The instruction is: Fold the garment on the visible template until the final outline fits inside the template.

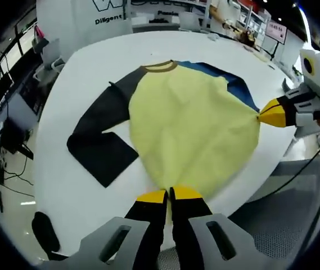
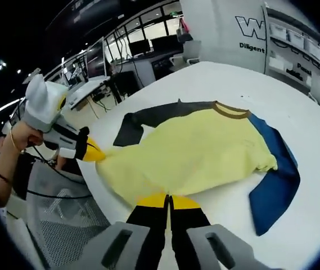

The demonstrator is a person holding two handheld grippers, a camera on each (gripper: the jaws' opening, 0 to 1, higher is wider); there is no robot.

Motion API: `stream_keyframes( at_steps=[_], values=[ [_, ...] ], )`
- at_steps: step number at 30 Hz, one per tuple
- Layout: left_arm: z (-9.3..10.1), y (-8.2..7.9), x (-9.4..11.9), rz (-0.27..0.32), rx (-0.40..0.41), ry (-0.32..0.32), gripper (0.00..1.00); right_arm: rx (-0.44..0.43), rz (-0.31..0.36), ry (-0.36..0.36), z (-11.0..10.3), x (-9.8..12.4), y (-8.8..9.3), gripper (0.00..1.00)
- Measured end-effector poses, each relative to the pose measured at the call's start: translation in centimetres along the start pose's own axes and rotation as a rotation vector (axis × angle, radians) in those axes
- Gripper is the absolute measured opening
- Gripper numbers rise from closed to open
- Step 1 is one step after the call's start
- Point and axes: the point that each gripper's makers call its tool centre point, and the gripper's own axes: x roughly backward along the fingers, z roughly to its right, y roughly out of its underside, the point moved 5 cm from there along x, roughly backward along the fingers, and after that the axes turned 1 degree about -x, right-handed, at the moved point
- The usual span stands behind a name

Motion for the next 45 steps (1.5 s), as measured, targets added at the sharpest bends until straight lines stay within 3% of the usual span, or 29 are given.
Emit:
stream_keyframes(
  at_steps=[4,9,13,17,21,29,38,42,45],
  values=[
    [0.2,0.3,-0.2,0.006,-0.032,-0.016,0.06,0.019,-0.045,-0.007,-0.4,0.7,0.2,0.00],
    [-0.5,0.1,0.1,0.043,-0.137,-0.088,0.09,0.030,-0.030,0.019,-0.3,0.9,-0.3,0.00],
    [0.0,-0.5,0.5,0.099,-0.131,-0.051,0.19,0.035,-0.037,0.015,-0.4,0.4,-0.4,0.00],
    [0.8,-1.6,0.7,0.186,-0.168,-0.019,0.19,0.061,-0.024,0.001,-0.8,-0.6,-1.2,0.00],
    [2.7,-2.5,0.5,0.260,-0.192,0.074,0.22,0.066,-0.038,-0.011,-0.8,-1.8,-1.9,0.00],
    [6.1,-3.9,-0.1,0.309,-0.265,0.179,0.26,0.001,-0.012,-0.062,-0.9,-4.0,-4.0,0.00],
    [6.8,-5.6,-2.4,0.301,-0.206,0.207,0.35,-0.150,0.001,-0.131,-0.7,-6.9,-5.6,0.00],
    [6.8,-5.6,-3.3,0.272,-0.166,0.209,0.36,-0.183,-0.017,-0.144,-0.6,-8.1,-5.7,0.00],
    [6.7,-5.8,-3.9,0.269,-0.092,0.221,0.35,-0.180,-0.027,-0.151,-0.7,-8.6,-5.7,0.00]
  ],
)
